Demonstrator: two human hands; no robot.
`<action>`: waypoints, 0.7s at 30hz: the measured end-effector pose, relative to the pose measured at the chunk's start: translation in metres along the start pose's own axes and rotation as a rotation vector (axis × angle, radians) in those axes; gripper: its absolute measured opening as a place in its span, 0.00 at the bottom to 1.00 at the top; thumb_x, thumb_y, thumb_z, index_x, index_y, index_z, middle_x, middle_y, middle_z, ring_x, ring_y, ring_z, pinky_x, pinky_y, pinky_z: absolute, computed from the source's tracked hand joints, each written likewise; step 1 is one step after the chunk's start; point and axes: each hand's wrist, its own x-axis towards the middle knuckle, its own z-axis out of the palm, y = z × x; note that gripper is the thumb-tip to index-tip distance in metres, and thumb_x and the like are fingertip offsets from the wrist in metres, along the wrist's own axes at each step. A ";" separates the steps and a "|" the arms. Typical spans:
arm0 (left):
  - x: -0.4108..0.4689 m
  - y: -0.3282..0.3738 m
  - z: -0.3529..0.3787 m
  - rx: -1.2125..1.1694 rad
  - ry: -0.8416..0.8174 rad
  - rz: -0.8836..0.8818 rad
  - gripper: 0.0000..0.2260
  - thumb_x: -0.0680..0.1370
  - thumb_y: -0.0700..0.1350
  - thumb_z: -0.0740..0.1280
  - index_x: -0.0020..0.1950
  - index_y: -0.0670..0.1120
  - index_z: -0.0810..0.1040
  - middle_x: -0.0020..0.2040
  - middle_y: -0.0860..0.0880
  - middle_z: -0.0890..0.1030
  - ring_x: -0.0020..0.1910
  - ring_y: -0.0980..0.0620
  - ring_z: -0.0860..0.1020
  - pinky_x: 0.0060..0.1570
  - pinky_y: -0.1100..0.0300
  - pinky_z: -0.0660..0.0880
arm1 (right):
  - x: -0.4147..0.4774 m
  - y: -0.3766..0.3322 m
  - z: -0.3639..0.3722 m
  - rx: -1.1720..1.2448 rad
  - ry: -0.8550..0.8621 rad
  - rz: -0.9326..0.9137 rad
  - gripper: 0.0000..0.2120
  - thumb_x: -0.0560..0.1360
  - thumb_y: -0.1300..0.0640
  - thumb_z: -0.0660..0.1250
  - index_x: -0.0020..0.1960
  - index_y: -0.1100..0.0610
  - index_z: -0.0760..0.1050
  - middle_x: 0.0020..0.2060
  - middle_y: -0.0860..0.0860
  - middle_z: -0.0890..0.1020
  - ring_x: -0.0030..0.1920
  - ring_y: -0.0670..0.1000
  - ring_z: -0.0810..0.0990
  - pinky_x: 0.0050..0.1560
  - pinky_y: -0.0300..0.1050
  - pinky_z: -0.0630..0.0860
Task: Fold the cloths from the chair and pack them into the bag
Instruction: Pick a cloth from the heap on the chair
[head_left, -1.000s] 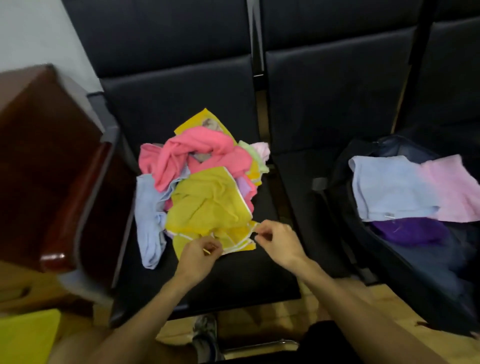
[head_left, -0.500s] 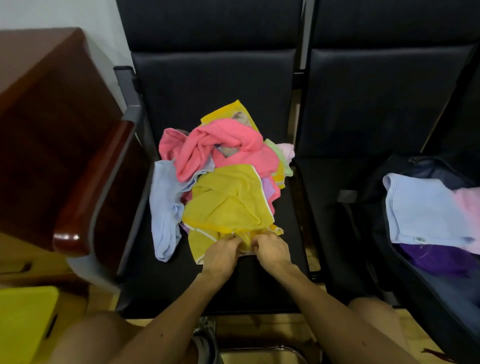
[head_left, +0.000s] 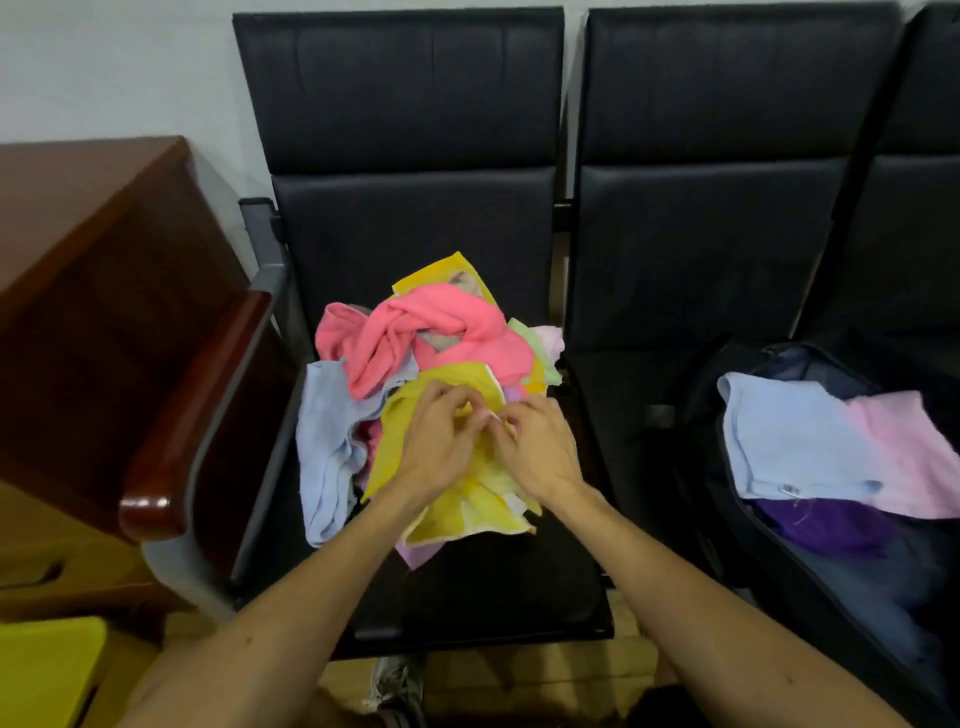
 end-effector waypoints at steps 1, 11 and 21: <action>0.007 0.019 -0.013 -0.002 0.036 0.061 0.02 0.76 0.45 0.68 0.46 0.52 0.79 0.49 0.53 0.73 0.51 0.51 0.74 0.56 0.49 0.73 | 0.007 -0.011 -0.018 0.005 0.049 -0.053 0.11 0.79 0.49 0.65 0.45 0.55 0.80 0.46 0.52 0.80 0.51 0.55 0.75 0.49 0.49 0.69; 0.024 0.176 -0.133 -0.129 0.280 0.377 0.04 0.80 0.39 0.65 0.47 0.47 0.75 0.40 0.54 0.77 0.38 0.62 0.74 0.42 0.65 0.71 | 0.015 -0.120 -0.186 0.085 0.108 -0.242 0.09 0.78 0.51 0.67 0.43 0.56 0.74 0.37 0.46 0.77 0.42 0.51 0.76 0.42 0.49 0.69; -0.020 0.238 -0.179 -0.126 0.314 0.469 0.01 0.82 0.44 0.63 0.51 0.48 0.74 0.44 0.55 0.76 0.41 0.60 0.73 0.41 0.72 0.69 | -0.025 -0.156 -0.276 0.121 0.408 -0.213 0.07 0.78 0.58 0.65 0.53 0.51 0.81 0.46 0.45 0.82 0.50 0.49 0.80 0.49 0.45 0.77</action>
